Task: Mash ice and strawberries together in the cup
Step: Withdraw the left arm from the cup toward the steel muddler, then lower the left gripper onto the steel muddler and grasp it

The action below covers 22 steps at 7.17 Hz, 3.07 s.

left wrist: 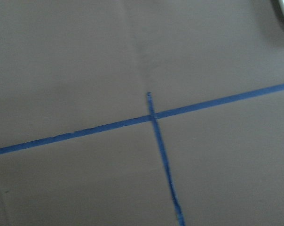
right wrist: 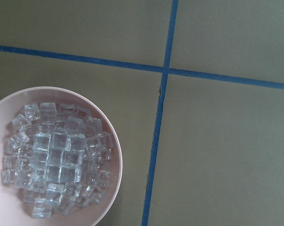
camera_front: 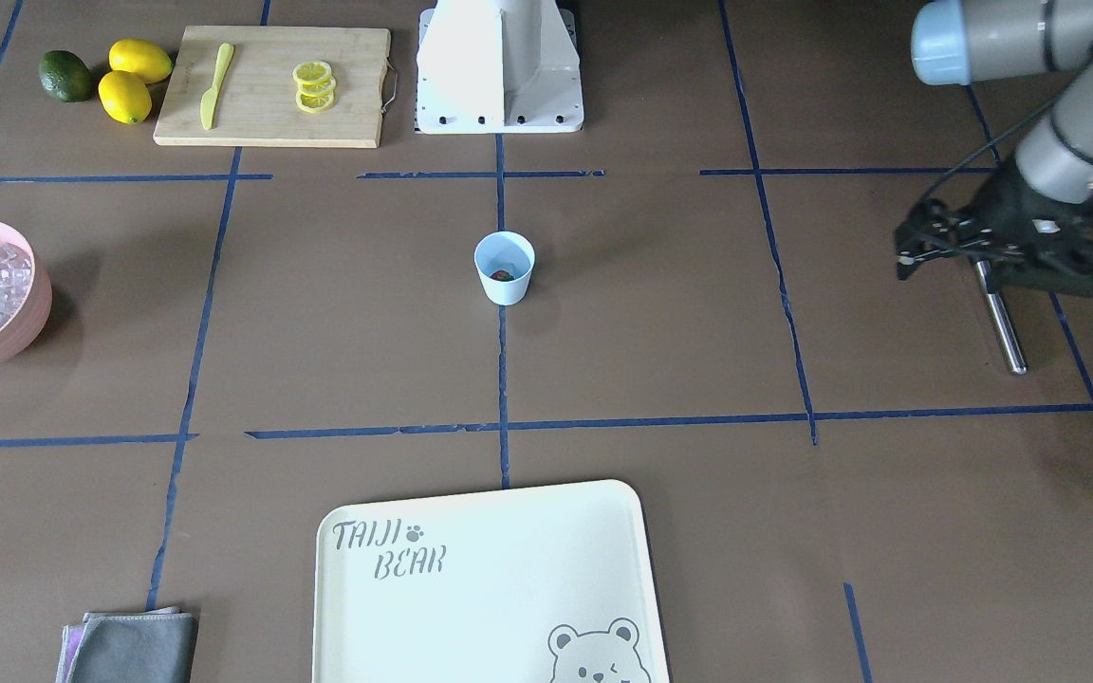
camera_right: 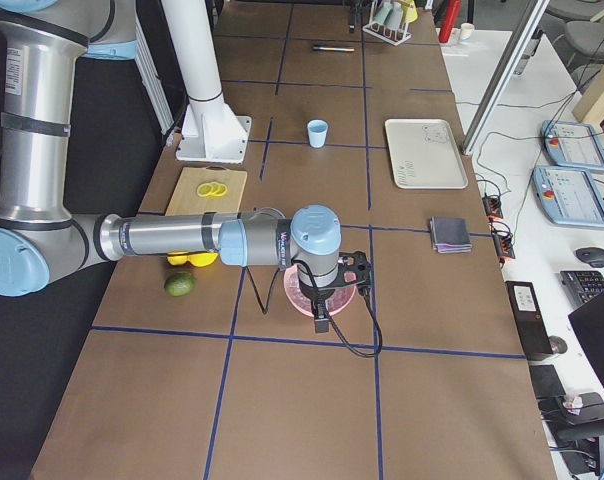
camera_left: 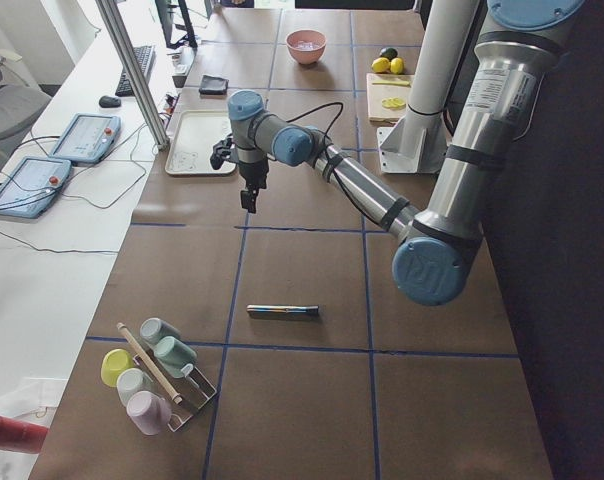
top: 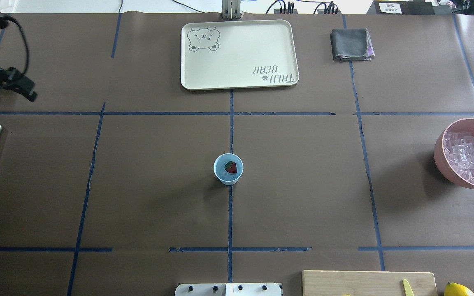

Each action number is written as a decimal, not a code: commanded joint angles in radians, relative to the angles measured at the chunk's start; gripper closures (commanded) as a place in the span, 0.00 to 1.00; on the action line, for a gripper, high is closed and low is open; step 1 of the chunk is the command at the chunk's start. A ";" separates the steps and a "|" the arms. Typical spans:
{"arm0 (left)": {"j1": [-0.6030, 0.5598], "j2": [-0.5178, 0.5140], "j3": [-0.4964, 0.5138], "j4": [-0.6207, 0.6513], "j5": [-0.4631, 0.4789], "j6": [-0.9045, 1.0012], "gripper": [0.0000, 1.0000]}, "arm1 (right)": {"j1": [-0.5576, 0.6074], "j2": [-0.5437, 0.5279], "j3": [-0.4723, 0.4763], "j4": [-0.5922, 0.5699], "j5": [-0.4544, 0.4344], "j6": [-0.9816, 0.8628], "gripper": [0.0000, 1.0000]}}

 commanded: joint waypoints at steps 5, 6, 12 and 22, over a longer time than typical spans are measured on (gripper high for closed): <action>-0.138 0.200 0.159 -0.137 -0.039 0.172 0.00 | 0.000 0.000 0.004 0.002 0.000 0.000 0.01; -0.135 0.195 0.254 -0.273 -0.039 0.117 0.00 | 0.000 0.000 0.004 0.000 0.000 0.000 0.01; 0.066 0.184 0.509 -0.743 0.058 -0.232 0.00 | 0.000 0.000 0.003 0.000 0.000 -0.002 0.01; 0.114 0.175 0.546 -0.742 0.056 -0.235 0.56 | 0.000 0.000 0.000 0.000 -0.002 -0.003 0.01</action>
